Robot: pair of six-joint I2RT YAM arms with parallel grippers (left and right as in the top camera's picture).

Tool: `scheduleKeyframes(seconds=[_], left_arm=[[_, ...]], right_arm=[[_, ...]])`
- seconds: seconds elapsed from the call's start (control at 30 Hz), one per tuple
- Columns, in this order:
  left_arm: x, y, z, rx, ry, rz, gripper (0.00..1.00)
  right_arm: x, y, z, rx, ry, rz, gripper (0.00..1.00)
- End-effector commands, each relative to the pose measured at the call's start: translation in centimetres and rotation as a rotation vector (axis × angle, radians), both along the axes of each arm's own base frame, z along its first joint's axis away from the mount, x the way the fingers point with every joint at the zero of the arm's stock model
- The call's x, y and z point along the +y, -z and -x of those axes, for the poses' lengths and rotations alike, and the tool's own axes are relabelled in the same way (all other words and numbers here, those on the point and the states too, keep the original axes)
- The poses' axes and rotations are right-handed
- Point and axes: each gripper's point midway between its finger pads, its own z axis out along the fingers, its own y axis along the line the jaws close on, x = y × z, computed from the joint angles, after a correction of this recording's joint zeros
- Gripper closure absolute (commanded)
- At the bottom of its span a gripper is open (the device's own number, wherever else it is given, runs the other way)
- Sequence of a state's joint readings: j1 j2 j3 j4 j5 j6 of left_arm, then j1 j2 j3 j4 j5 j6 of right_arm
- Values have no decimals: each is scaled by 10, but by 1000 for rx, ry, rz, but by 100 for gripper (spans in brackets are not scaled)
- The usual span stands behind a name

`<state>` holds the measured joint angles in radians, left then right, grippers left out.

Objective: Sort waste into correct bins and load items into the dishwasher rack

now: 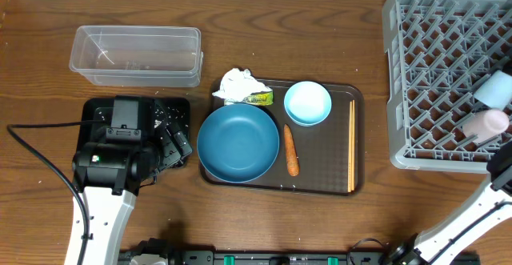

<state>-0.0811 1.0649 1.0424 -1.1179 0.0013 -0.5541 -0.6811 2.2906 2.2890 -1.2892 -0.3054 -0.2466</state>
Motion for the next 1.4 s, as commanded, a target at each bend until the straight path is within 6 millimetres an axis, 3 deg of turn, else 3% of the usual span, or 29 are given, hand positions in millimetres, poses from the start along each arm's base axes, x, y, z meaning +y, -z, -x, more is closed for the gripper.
scheduleKeyframes(seconds=[0.0, 0.2, 0.4, 0.67, 0.87, 1.13, 1.37], left_arm=[[1, -4, -2, -12, -12, 3, 1], [1, -4, -2, -12, -13, 3, 1], [1, -4, -2, -12, -13, 3, 1], [1, -4, -2, -12, -13, 3, 1], [1, -4, -2, -12, -13, 3, 1], [1, -4, -2, -12, -13, 3, 1], [1, -4, -2, -12, -13, 3, 1]], right_arm=[[10, 2, -4, 35, -12, 33, 34], [29, 2, -17, 49, -10, 39, 32], [23, 5, -15, 138, 63, 172, 32], [24, 3, -19, 128, 60, 187, 30], [28, 1, -12, 148, 65, 166, 50], [52, -40, -10, 54, 97, 74, 51], [70, -76, 11, 41, 123, 63, 79]])
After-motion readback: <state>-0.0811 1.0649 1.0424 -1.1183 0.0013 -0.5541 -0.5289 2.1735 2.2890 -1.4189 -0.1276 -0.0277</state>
